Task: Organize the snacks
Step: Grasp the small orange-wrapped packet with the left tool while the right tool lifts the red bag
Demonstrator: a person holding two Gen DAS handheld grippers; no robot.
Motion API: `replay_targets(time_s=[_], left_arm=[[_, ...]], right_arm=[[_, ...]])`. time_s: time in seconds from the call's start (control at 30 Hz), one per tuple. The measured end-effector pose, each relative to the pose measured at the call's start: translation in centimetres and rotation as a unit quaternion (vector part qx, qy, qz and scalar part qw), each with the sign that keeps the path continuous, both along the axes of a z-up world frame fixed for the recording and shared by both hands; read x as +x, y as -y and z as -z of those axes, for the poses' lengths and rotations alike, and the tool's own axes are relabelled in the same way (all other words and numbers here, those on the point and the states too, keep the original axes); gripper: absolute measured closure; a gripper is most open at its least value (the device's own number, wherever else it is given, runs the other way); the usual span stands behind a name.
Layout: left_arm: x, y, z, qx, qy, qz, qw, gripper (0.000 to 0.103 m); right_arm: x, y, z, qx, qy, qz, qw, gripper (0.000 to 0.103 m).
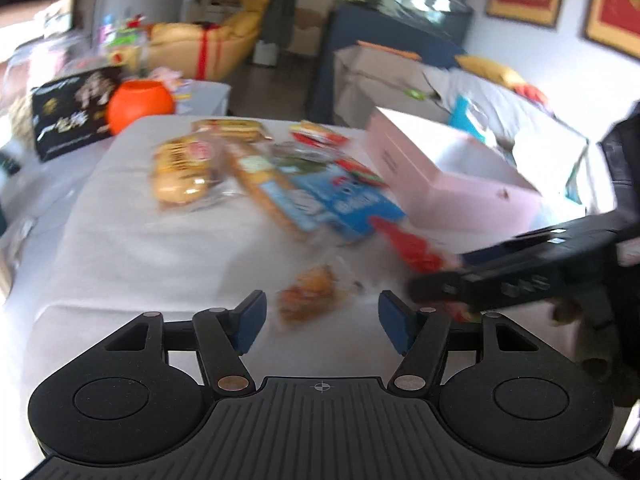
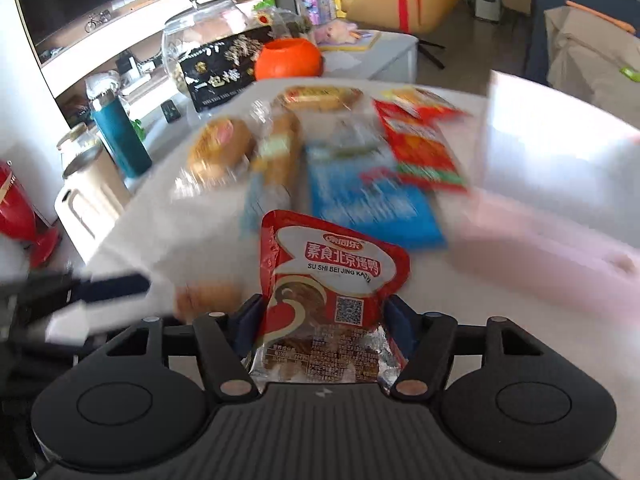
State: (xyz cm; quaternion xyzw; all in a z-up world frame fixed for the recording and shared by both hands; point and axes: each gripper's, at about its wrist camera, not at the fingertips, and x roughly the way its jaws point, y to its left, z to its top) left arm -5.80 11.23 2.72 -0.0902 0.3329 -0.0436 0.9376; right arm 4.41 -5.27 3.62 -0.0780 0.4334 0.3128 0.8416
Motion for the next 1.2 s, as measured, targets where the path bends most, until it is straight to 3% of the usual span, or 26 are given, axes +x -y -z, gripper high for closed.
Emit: replay_targets(time_s=[0.1,0.2,0.37,0.63,0.73,0.87,0.97,1.1,1.2], left_arm=[[0.8,1.2,0.0,0.019,-0.006,0.012,0.9997,0.046],[1.3,2.0,-0.4,0.007,-0.004,0.038,0.9992,0.047],[2.0,3.6,-1.2,0.026,0.004,0.063,0.9977,0.047],[3.9,2.0,-0.8,0.072,-0.026,0.018,0.9969,0.051],[4.6,1.7,-0.3,0.056,-0.034,0.029,0.9974,0.058],[5.1,3.0,0.5,0.031,-0.047,0.049,0.9972,0.077],[4.7,4.6,1.1,0.016,-0.058,0.081,0.9949,0.077],[4.2,6.1,1.5,0.045,-0.051,0.09,0.9936,0.076],[4.1,6.1,1.6,0.043,-0.051,0.09,0.9937,0.076]], right_arm=[[-1.6,3.5,0.1,-0.006,0.015,0.023,1.0,0.041],[-2.8,6.4,0.2,-0.028,0.051,0.059,0.997,0.04],[-3.3,9.3,0.9,-0.033,0.062,0.088,0.994,0.024],[-3.7,9.1,2.6,-0.024,0.087,0.102,0.991,0.01],[-3.7,9.1,2.8,-0.018,0.094,0.107,0.99,0.006],[-3.6,9.2,2.7,-0.014,0.092,0.106,0.99,0.006],[-3.6,9.5,2.7,-0.01,0.089,0.103,0.991,0.006],[-3.2,9.3,2.4,-0.013,0.079,0.1,0.992,0.006],[-2.4,8.5,2.3,-0.02,0.079,0.092,0.992,0.006]])
